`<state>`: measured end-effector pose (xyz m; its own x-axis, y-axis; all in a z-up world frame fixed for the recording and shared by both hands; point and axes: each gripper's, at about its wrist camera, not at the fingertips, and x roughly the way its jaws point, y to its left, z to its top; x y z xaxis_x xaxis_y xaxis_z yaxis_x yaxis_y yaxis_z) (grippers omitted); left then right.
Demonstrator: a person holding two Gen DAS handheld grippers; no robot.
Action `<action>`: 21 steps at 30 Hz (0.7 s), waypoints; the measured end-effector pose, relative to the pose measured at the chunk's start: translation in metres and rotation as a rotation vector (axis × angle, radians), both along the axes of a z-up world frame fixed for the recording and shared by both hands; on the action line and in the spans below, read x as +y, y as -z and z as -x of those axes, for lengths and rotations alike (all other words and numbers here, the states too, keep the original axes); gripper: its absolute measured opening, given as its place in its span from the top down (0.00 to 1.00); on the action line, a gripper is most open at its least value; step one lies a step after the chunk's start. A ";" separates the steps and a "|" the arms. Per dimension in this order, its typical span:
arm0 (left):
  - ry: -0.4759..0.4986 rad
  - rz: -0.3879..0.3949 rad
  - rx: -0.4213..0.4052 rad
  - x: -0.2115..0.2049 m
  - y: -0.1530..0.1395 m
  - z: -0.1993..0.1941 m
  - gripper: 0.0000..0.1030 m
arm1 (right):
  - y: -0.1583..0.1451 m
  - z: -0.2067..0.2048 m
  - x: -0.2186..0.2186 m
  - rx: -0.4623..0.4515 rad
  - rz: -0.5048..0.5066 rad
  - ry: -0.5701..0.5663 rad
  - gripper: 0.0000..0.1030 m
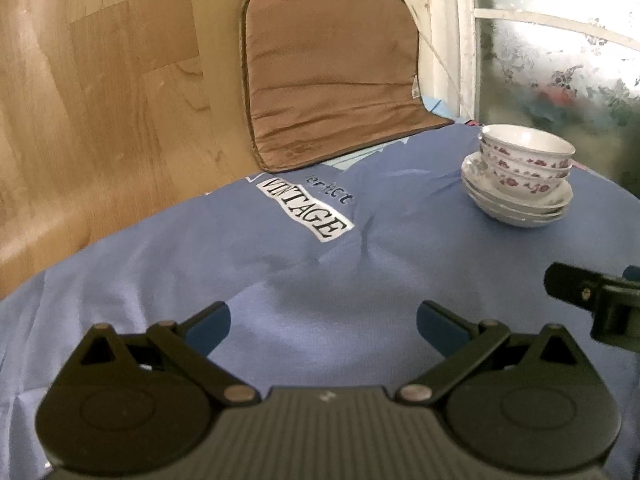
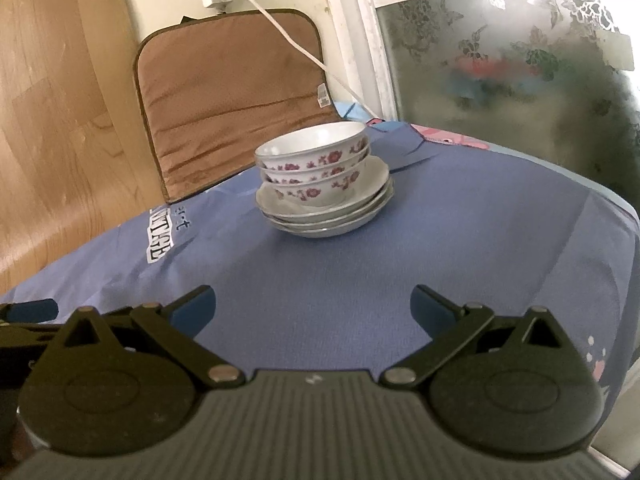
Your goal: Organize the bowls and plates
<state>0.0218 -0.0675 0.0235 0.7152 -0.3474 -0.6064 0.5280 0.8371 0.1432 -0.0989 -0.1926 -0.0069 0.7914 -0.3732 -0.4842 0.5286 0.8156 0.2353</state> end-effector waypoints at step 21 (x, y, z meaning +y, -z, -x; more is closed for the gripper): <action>-0.084 -0.009 -0.003 0.005 0.001 -0.008 0.00 | 0.000 -0.008 0.005 -0.005 0.047 -0.032 0.00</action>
